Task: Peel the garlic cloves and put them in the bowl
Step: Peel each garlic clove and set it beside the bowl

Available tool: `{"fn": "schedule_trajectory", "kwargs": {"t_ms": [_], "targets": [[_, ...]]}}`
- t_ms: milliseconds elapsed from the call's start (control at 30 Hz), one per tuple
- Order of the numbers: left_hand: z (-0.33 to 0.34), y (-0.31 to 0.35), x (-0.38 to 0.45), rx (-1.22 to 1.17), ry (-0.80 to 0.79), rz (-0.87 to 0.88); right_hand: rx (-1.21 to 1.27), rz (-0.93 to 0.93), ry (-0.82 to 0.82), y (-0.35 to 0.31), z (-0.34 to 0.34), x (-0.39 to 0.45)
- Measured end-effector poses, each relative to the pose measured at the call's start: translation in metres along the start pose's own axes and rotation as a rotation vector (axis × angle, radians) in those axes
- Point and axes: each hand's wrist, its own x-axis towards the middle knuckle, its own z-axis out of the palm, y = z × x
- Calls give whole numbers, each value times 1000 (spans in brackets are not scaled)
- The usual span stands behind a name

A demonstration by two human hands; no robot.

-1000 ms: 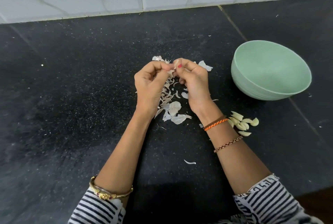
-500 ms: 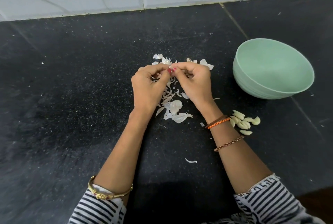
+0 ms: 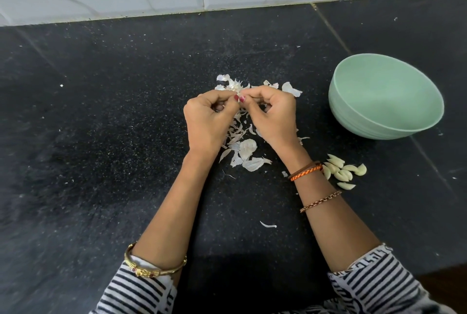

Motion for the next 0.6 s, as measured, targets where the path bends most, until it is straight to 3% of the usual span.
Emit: {"fn": "schedule_trajectory", "kwargs": {"t_ms": [267,600], "targets": [[2,0,-1,-108,-24,-71,64,7,19,-2,-1,1],[1,1,-1,-117,0,-168,-36,-42,-3,1,0,-1]]}}
